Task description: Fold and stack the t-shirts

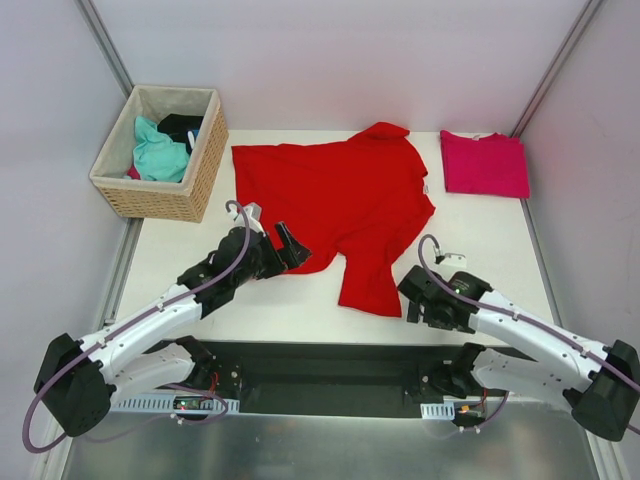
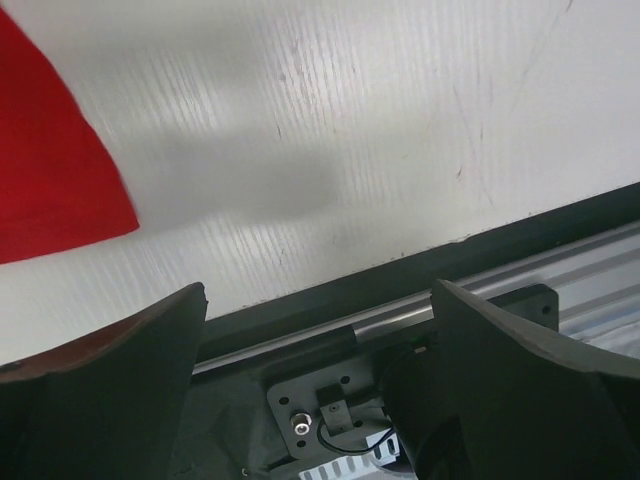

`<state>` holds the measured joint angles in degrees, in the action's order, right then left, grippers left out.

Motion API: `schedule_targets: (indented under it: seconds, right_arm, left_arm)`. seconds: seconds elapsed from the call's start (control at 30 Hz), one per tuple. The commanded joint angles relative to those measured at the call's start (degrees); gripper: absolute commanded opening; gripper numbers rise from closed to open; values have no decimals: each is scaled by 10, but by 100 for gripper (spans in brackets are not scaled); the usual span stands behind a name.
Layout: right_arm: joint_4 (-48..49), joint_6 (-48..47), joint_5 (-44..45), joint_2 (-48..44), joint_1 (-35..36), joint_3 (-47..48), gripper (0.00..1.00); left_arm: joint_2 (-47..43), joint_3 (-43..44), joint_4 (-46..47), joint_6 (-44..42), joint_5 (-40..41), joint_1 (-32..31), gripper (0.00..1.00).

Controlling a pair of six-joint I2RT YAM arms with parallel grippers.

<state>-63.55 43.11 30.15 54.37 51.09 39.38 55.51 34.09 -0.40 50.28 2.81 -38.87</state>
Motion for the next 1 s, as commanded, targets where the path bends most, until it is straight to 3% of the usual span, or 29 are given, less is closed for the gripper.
schedule_targets:
  seconds: [0.0, 0.27, 0.97]
  right_arm:
    - [-12, -14, 69, 49, 2, 67, 100]
    - [99, -95, 105, 208, 2, 153, 97]
    - [192, -119, 38, 357, 3, 141, 97]
  left_arm:
    - [-6, -7, -13, -9, 16, 6, 96]
    - [-24, -11, -27, -4, 18, 6, 96]
    - [-29, -5, -51, -12, 35, 6, 97]
